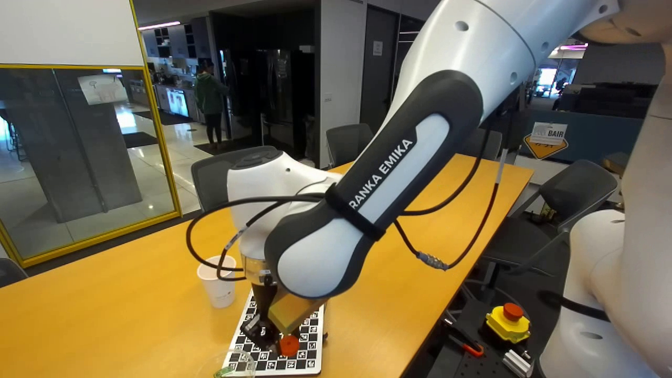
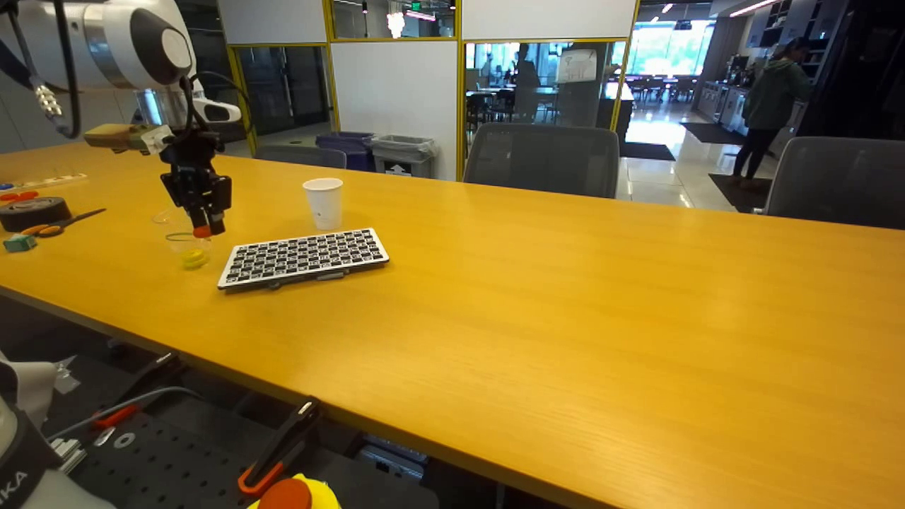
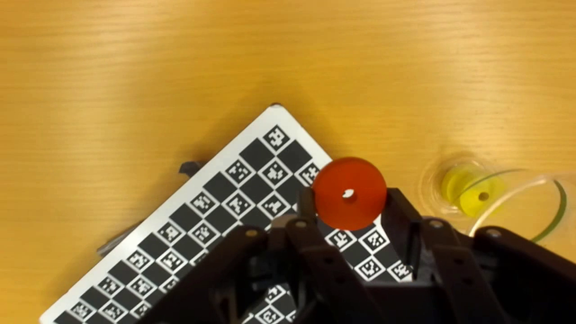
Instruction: Put the yellow rings in the clear cup and the orange rings in the white cups
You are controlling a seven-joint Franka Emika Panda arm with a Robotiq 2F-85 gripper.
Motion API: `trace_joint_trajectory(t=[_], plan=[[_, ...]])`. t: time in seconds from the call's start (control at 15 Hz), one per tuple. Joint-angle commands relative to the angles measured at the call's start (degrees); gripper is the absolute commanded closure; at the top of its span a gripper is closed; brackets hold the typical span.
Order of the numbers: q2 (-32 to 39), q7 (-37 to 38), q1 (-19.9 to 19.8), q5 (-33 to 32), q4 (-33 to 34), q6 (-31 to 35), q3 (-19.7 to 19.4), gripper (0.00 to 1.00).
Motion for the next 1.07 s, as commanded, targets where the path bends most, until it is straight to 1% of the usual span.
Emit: trace_joint_trajectory(t=[0.0,0.2,0.47,0.67,1.0], plan=[[-0.33,0.47,-1.95,-4.22,6.4,-5.83,0.02,0.78],[2.65,-0.58,-3.42,-7.09,13.79,-8.64,-0.48,0.78],[8.5,-2.46,-4.66,-8.45,24.37,-10.93,-1.92,0.78],[14.64,-4.23,-4.53,-8.3,33.21,-12.65,-3.38,0.78],[25.27,-8.87,-4.05,-5.71,47.11,-15.83,-5.29,0.78]])
